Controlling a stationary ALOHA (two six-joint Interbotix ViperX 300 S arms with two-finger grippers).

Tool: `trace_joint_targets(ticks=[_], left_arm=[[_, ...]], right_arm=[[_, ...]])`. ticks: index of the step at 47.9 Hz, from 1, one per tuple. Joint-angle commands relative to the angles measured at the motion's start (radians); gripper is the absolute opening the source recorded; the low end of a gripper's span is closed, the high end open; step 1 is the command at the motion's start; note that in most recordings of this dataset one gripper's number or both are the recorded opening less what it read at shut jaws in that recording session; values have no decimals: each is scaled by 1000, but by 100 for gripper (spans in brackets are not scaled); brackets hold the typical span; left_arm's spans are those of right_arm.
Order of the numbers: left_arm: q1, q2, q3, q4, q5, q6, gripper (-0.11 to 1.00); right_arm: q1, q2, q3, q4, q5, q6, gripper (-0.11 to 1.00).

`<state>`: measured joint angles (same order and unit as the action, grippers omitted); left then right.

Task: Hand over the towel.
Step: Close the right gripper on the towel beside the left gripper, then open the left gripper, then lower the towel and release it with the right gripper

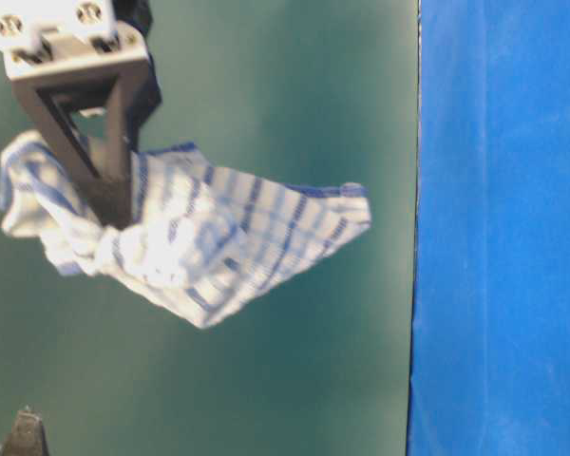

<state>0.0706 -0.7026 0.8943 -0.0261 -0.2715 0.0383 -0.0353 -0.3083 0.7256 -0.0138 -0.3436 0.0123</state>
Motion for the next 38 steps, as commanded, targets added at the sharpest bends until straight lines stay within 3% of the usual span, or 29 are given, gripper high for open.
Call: trace_joint_targets(ticks=[1,13,21,38], left_arm=[[-5,5,-14,0,-2,0,93],[-5,8,-15,2,0,2,93],[-5,9,-14,0,0,2,93],[-5,11,-15,2,0,-3,93]], right_arm=[[2,-25,-9,3,-5,3,13],[0,20,-38,5,192,34,13],[2,133,-77,9,339,72,13],[2,425,-147,11,417,86,13]])
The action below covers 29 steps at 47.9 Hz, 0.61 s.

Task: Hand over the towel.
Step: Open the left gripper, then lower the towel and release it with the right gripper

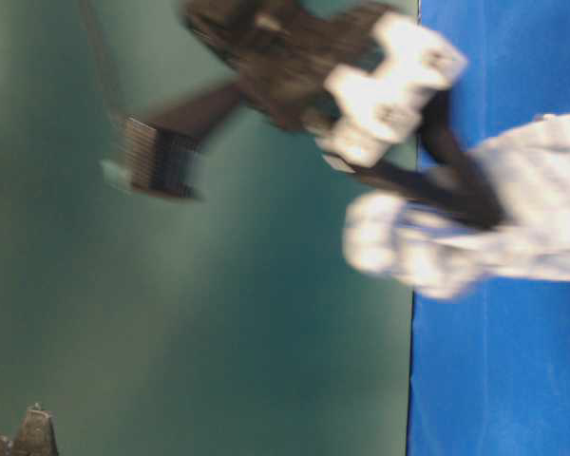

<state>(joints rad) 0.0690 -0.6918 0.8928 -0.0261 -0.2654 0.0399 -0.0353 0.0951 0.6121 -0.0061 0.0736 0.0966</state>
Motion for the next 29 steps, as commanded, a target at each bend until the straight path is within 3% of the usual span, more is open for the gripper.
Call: trace_joint_targets(ticks=[1,9,29], left_arm=[[-3,0,-14,2,-6,-5,93],[-3,0,-12,0,-6,-6,93],[-3,2,-11,2,-6,-8,93]], right_arm=[[2,34,-38,3,0,3,13],[0,95,-64,5,11,6,13],[-20,94,-77,5,63,46,13]])
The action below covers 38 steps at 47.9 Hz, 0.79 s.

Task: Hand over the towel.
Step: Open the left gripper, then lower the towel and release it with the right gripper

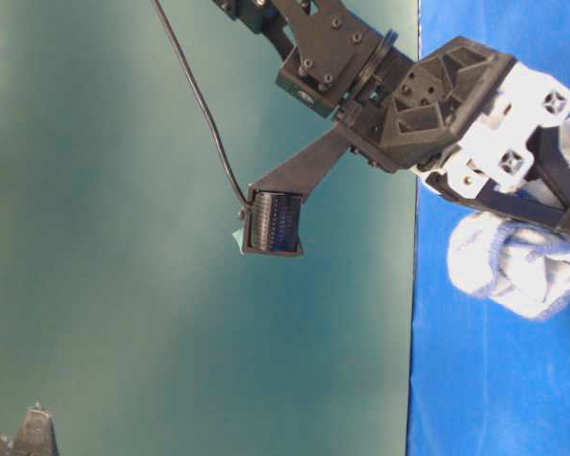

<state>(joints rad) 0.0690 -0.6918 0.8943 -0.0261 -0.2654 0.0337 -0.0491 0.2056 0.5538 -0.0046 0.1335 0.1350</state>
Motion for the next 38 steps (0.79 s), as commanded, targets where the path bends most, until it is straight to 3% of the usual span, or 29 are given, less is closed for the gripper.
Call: trace_joint_targets(ticks=[1,3,9,13,38], left_arm=[[-3,2,-12,0,-6,-2,93],[-3,2,-12,2,-5,0,93],[-3,2,-12,2,-5,5,93],[-3,2,-12,0,-6,6,93],[-3,2,-12,2,8,6,93]], right_arm=[[-6,-17,-20,3,3,9,14],[-6,-18,-21,3,3,14,18],[-6,-46,-20,2,5,17,57],[-6,-92,-12,0,6,17,72],[-6,-552,91,-71,31,9,71]])
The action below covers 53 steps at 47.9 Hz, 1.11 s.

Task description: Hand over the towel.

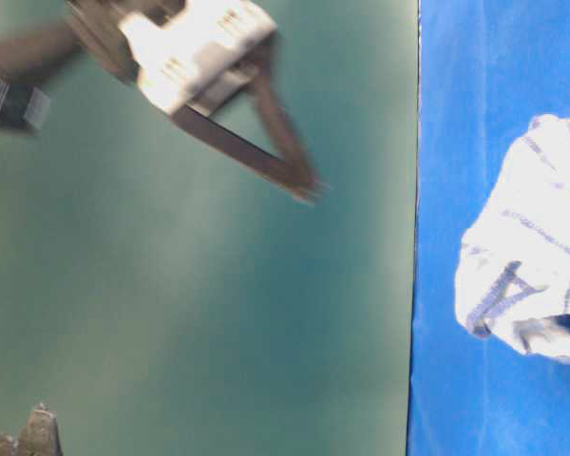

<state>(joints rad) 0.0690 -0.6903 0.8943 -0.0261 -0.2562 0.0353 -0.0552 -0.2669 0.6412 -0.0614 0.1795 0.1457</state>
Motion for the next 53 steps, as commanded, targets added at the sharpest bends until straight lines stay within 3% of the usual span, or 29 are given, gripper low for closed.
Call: trace_joint_targets(ticks=[1,13,29,41,53], left_arm=[[-3,2,-12,0,0,5,93],[-3,2,-11,0,8,6,93],[-8,-9,-9,2,15,8,93],[-29,-147,37,2,130,9,93],[-29,-339,153,3,195,41,93]], right_arm=[[0,-97,11,-18,-18,-2,71],[-5,-275,118,-32,-143,-3,71],[-8,-293,140,-32,-173,-6,71],[-9,-486,215,-32,-101,-14,71],[-9,-769,380,-38,-78,-11,71]])
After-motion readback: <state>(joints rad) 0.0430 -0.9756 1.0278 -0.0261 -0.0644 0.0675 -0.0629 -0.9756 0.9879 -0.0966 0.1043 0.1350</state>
